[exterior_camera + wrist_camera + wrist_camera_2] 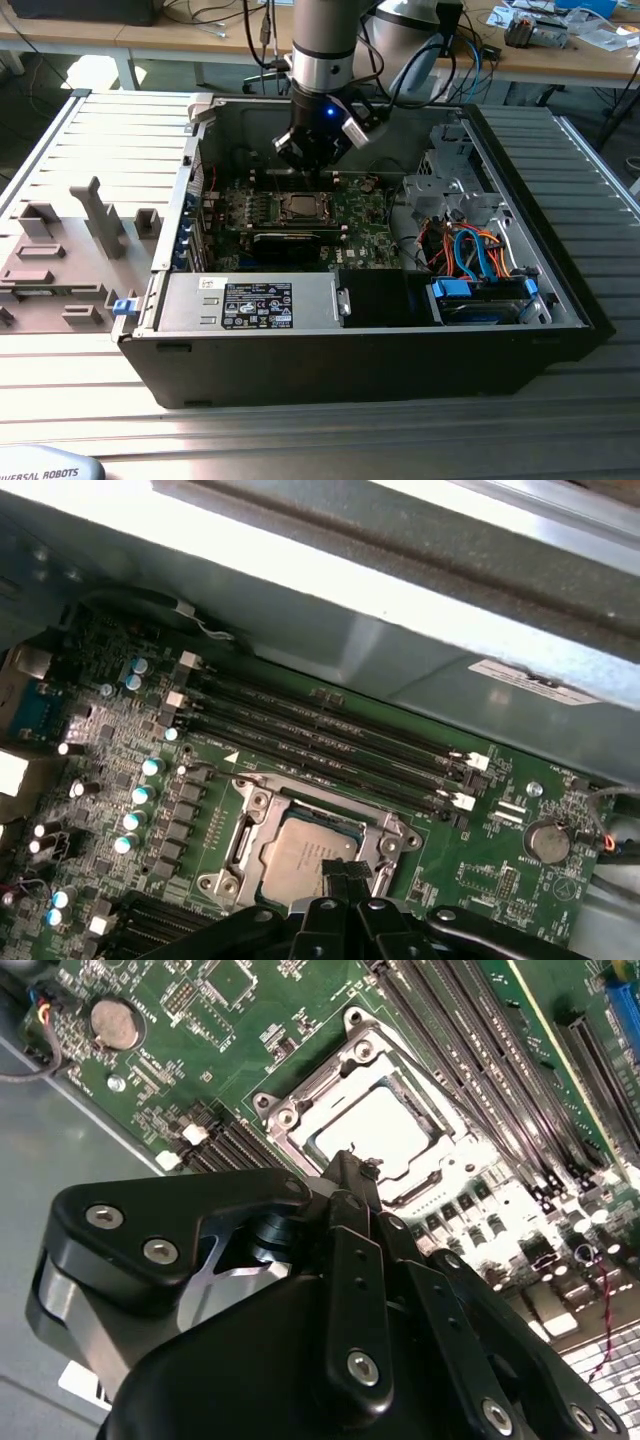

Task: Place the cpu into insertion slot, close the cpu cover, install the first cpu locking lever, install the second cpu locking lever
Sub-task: 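Install the first cpu locking lever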

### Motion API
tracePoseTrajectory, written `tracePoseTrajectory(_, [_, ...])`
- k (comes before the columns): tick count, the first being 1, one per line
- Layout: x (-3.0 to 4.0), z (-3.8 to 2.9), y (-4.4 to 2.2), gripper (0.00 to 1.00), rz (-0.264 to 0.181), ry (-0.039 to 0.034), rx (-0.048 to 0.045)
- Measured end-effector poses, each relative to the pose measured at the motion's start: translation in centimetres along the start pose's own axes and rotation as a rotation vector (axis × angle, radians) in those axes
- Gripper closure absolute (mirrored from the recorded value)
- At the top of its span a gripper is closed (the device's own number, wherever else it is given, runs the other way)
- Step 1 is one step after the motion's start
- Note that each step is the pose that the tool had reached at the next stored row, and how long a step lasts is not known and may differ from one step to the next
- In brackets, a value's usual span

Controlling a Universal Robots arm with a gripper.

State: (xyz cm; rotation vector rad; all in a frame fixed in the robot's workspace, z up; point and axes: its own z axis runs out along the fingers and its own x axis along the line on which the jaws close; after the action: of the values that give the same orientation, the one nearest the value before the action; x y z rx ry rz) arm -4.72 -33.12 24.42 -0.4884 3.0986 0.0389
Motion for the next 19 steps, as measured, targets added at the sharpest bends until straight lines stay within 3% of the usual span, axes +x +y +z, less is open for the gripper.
tracePoseTrajectory(8, [0.0, 0.11, 0.0, 0.89, 0.142, -0.0023, 0.0052])
tracePoseTrajectory(16, [0.0, 0.18, 0.0, 0.89, 0.248, -0.0023, 0.0151])
tracePoseTrajectory(19, [0.0, 0.19, -0.01, 0.89, 0.261, -0.0024, 0.0164])
